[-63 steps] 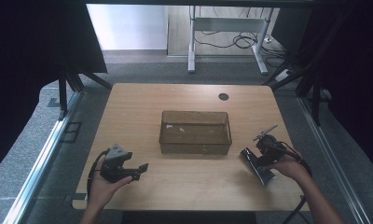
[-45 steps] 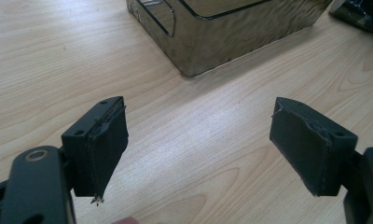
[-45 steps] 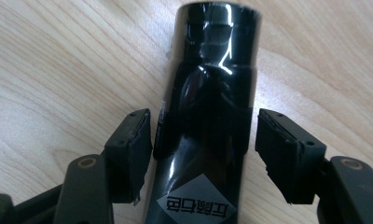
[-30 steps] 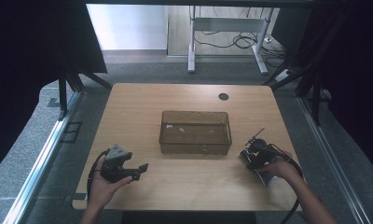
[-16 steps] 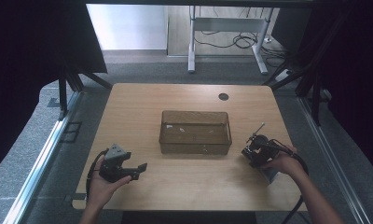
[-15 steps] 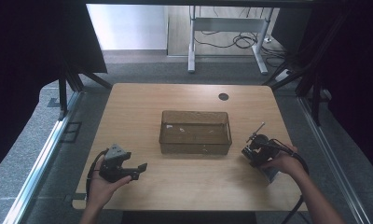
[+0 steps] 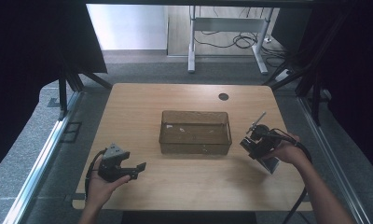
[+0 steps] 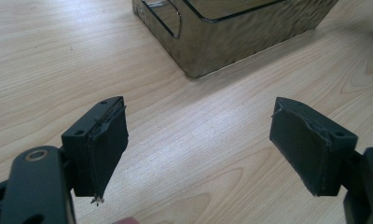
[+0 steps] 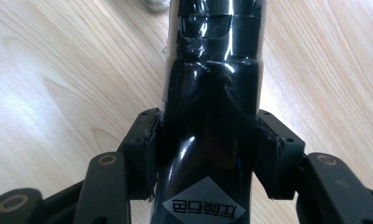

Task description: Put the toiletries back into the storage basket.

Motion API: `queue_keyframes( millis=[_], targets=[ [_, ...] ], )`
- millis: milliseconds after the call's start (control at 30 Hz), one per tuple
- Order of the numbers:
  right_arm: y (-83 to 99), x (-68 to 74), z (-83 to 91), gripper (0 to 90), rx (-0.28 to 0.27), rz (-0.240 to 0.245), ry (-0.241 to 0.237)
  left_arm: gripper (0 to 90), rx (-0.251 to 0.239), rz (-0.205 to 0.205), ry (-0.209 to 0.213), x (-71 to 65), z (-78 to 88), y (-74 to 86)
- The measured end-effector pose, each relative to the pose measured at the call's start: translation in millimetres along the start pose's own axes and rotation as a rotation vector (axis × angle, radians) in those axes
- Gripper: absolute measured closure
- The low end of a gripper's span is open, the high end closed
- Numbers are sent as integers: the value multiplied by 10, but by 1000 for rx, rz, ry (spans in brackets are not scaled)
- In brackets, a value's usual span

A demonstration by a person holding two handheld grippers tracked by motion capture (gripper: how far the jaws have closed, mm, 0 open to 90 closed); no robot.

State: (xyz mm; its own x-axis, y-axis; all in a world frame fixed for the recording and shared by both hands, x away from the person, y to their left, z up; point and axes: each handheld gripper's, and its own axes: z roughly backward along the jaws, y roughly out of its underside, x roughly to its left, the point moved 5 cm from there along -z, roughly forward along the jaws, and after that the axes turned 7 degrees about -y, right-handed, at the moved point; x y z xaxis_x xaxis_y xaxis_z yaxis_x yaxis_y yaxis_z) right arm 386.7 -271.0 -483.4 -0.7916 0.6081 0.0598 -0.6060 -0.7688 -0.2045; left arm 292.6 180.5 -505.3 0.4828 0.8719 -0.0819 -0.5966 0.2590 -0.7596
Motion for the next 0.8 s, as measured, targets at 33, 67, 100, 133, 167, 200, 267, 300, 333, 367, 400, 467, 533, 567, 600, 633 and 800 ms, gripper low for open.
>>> queue_keyframes(
  millis=[33, 67, 100, 133, 167, 200, 267, 300, 333, 367, 400, 467, 533, 567, 600, 633, 800],
  targets=[
    [-19, 0, 24, 470, -1, 8, -9, 195, 0, 0, 0, 3, 1, 0],
    [-39, 0, 46, 470, -7, 16, -18, 195, 0, 0, 0, 3, 1, 0],
    [-58, -3, 64, 470, -20, 24, -32, 195, 0, 0, 0, 7, 1, 0],
    [-77, -11, 85, 470, -28, 31, -39, 195, 1, 2, -2, 12, 0, 2],
    [-94, -27, 109, 470, -33, 38, -39, 195, 1, 0, -2, 22, 0, 4],
    [-112, -45, 125, 470, -43, 39, -43, 195, 0, 1, -3, 24, 1, 4],
    [-141, -78, 153, 470, -52, 34, -48, 195, -2, 1, -4, 27, 5, 1],
    [-156, -96, 167, 470, -58, 31, -48, 195, -2, 1, -4, 27, 5, 1],
    [-156, -96, 167, 470, -58, 31, -48, 195, -2, 1, -4, 27, 7, 1],
    [-171, -113, 180, 470, -63, 34, -53, 195, -2, 1, -4, 28, 8, 0],
    [-205, -124, 209, 470, -79, 44, -65, 195, -2, 2, -4, 31, 4, 1],
    [-242, -134, 240, 470, -94, 52, -71, 195, 0, 3, -5, 34, -3, 4],
    [-281, -152, 271, 470, -101, 59, -70, 195, 2, 2, -4, 35, -6, 5],
    [-281, -152, 271, 470, -101, 59, -70, 195, 4, 2, -4, 36, -9, 7],
    [-324, -163, 301, 470, -105, 67, -74, 195, 5, 2, -4, 33, -13, 9],
    [-347, -167, 315, 470, -107, 70, -77, 195, 5, 2, -4, 32, -14, 10],
    [-476, -175, 391, 470, -121, 114, -80, 195, 5, 1, -4, 37, -18, 10]
  ],
)
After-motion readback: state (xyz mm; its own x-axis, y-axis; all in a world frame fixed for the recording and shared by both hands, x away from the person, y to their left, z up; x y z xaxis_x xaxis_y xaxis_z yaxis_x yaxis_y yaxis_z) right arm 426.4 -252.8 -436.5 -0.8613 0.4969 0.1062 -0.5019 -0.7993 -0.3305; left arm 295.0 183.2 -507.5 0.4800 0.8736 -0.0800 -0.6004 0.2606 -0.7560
